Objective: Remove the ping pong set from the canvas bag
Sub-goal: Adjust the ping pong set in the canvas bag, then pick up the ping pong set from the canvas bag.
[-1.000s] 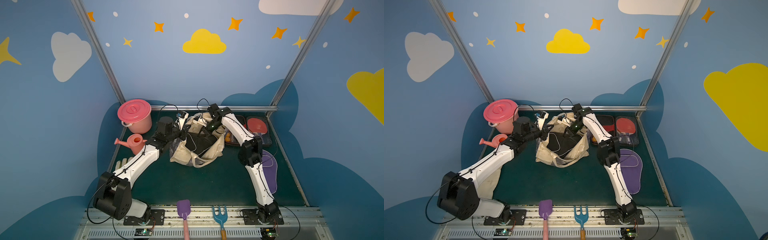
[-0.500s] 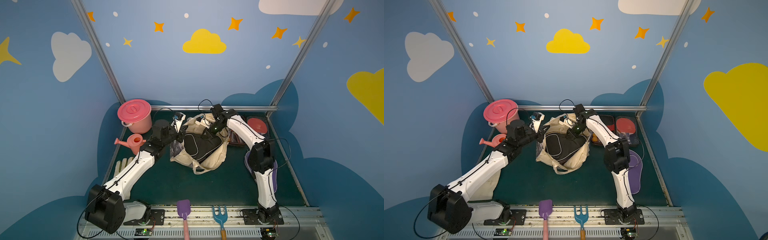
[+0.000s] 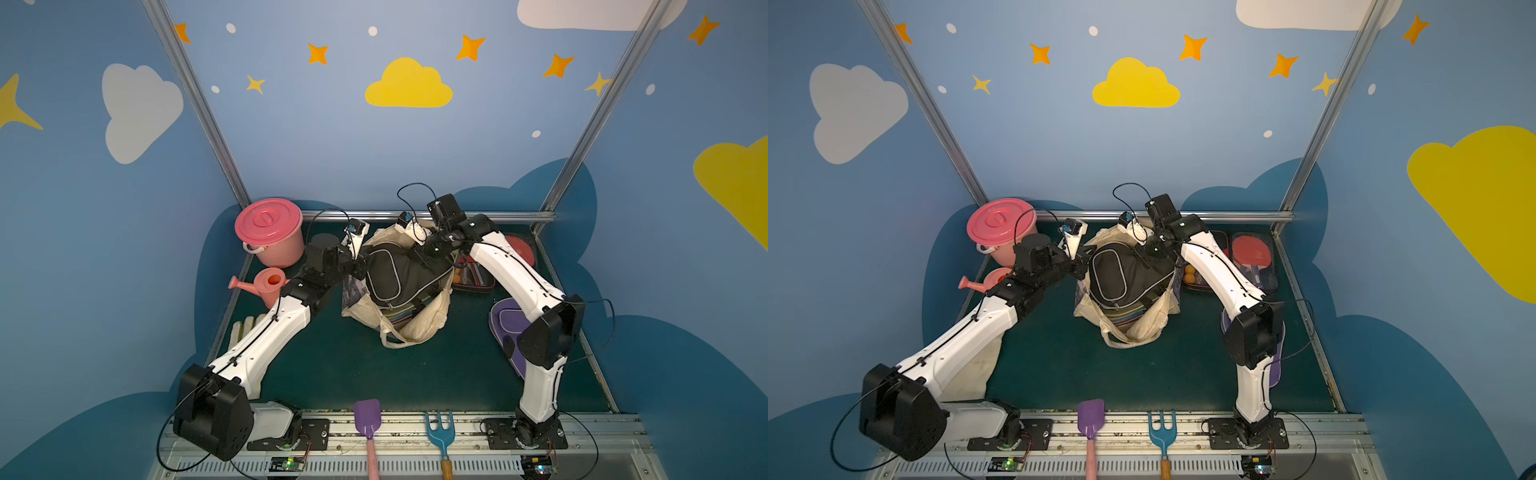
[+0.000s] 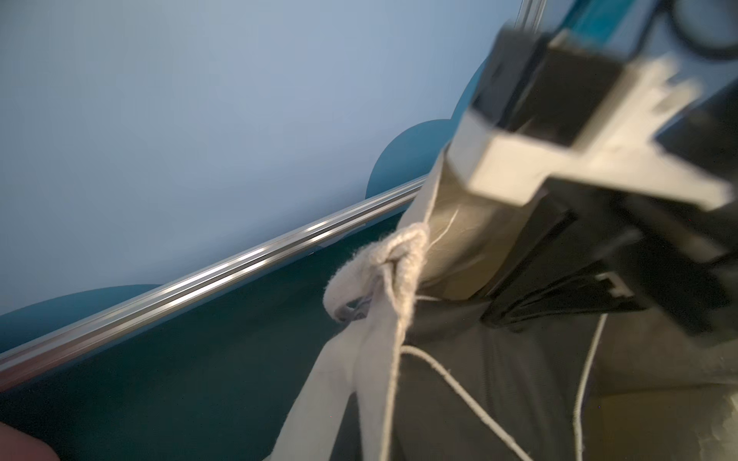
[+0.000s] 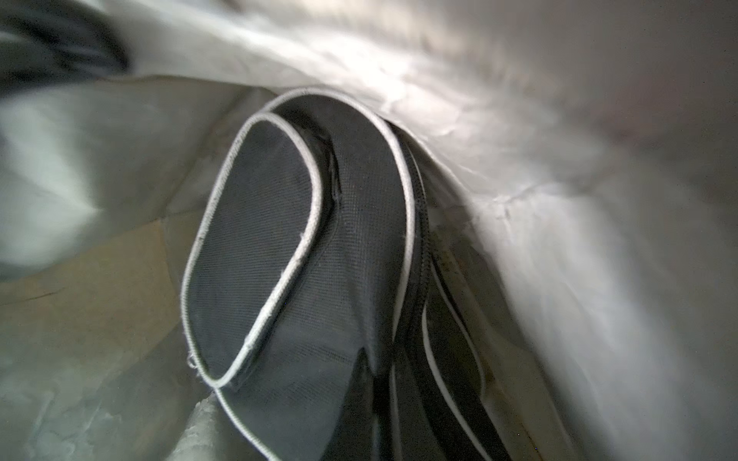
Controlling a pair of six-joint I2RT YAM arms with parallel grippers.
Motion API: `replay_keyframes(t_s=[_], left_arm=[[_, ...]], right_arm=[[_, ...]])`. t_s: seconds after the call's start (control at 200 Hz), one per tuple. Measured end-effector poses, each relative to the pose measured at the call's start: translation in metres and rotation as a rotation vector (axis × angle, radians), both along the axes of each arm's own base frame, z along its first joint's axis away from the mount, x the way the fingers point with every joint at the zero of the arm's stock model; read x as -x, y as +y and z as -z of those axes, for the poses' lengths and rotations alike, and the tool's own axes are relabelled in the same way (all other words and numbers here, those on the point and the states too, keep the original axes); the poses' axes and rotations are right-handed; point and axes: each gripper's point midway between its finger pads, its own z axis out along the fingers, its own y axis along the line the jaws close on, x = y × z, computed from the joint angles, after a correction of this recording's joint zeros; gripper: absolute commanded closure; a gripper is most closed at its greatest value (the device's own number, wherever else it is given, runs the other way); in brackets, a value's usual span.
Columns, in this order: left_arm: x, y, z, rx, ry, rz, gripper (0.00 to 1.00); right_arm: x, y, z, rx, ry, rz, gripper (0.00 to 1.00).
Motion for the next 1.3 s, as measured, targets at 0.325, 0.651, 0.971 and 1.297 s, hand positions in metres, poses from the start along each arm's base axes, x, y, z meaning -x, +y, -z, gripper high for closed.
replay_keyframes(t_s=[0.325, 0.651, 0.971, 1.297], left_arm=[[-0.009, -0.008, 0.007, 0.017, 0.040, 0.010, 0.96], [-0.013, -0.042, 0.025, 0.065, 0.088, 0.089, 0.96], [-0.005, -0.056, 0.030, 0.059, 0.104, 0.136, 0.96], [-0.005, -0.052, 0.027, 0.040, 0.087, 0.121, 0.96]], right_arm=[[-0.007, -0.023, -0.010, 0.101, -0.269, 0.138, 1.00], [-0.024, -0.037, 0.000, 0.162, -0.310, 0.219, 0.67], [-0.049, -0.067, -0.054, -0.021, -0.251, 0.204, 0.27], [-0.046, -0.051, -0.030, -0.042, -0.036, 0.046, 0.24]])
